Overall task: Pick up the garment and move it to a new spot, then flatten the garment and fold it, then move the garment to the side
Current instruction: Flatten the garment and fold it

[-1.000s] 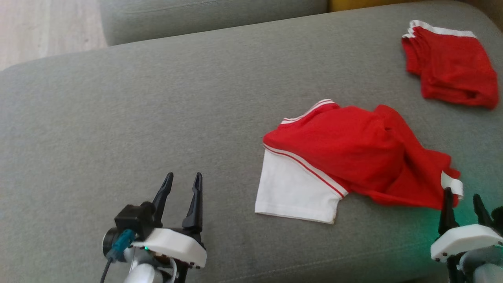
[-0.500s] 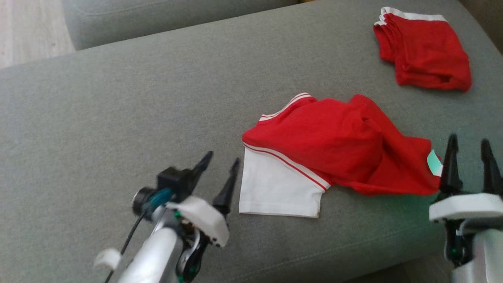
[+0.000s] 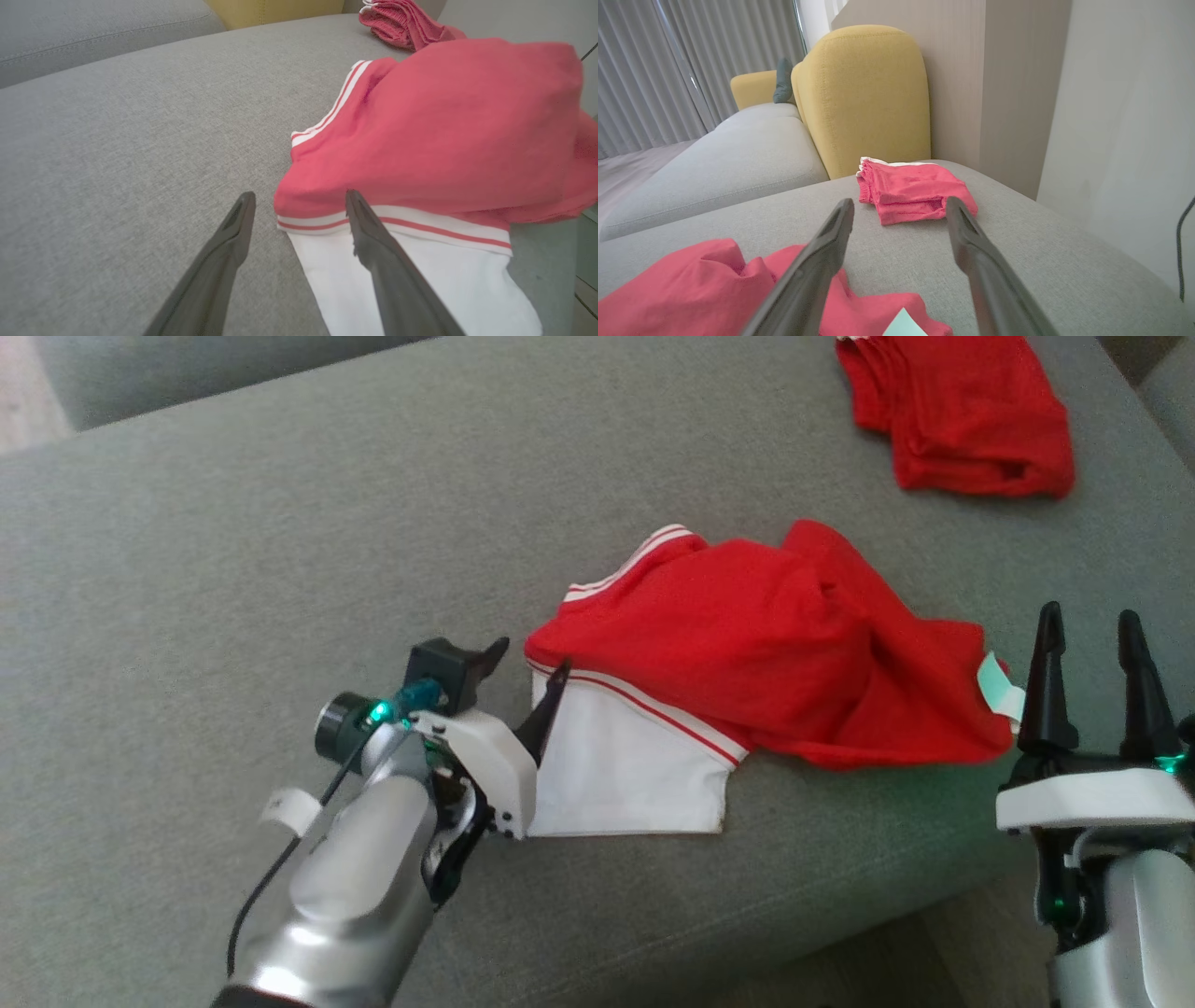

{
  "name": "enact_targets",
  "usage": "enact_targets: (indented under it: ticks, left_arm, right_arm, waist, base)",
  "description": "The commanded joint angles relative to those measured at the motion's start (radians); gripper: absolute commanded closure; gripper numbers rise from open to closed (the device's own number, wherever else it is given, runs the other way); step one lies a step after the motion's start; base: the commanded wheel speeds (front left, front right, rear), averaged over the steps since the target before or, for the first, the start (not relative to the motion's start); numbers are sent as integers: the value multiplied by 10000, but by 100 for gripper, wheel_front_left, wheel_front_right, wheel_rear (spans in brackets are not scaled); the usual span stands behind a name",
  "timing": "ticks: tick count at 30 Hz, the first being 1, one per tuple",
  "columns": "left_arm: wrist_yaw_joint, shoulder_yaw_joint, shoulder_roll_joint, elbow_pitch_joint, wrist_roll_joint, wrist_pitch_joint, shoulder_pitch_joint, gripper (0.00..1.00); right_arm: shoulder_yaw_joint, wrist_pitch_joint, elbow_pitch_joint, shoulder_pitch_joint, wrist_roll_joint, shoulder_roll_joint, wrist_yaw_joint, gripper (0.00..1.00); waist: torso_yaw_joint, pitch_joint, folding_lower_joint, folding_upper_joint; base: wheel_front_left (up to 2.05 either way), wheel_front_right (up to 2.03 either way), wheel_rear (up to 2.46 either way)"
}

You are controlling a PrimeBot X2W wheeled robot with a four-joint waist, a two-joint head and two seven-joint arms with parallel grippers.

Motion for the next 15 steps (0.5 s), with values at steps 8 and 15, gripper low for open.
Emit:
enact_targets:
  ticks: [8, 15]
  left_arm:
    - [5, 49, 18, 1203, 189, -253, -1302, 0]
    - [-212, -304, 9, 1686, -43, -800, -1564, 100]
  right_arm:
    - [353, -192, -286, -448, 191, -95, 65, 0]
    - [226, -337, -184, -477, 189, -95, 65, 0]
  waist:
    - [-490, 413, 0, 0]
    - [-425, 469, 0, 0]
  base:
    - [0, 0, 0]
    - [0, 0, 0]
